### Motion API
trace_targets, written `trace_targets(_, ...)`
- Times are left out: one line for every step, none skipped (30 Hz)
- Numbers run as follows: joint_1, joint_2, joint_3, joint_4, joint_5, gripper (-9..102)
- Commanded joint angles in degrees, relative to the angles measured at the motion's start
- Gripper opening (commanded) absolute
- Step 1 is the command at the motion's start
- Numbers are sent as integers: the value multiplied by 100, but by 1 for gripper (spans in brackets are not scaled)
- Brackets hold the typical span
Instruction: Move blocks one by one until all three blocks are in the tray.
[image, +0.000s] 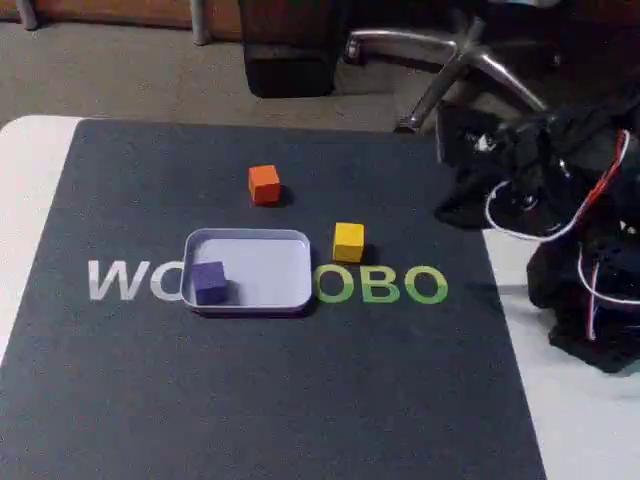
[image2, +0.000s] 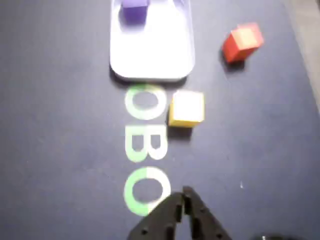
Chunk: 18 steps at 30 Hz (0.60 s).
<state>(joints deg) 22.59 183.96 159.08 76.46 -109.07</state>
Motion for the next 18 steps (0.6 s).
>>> trace_targets(-114,-1397,-1081,97,281,-4)
trace_targets(-220,-1854,-1503,185,483,-4)
trace_targets(-352,-2294,-1942,299,703,-4)
trace_targets(-483,-2733,-2408,439,949,-4)
trace_targets(-606,-3138,-2856,580,1195,-4)
trace_targets(-712,-3542,-3252,712,1424,-4)
trace_targets(-800,-3920,-3604,800,1661,-4)
trace_targets(-870,-4271,-3867,853,1872,-4)
trace_targets(-932,-4605,-4061,853,2074,-4)
trace_targets(-984,-4939,-4192,853,2259,-3)
trace_targets(-1020,-5282,-4271,817,2399,-3)
trace_targets(-1028,-5607,-4333,756,2522,-3)
trace_targets(-1011,-5906,-4395,668,2602,-3)
trace_targets(-967,-6170,-4465,545,2663,-3)
trace_targets(-905,-6372,-4500,422,2681,-3)
trace_targets(-835,-6539,-4509,272,2689,-3)
trace_targets(-747,-6680,-4509,141,2654,-3)
trace_targets(-650,-6803,-4509,62,2610,-3)
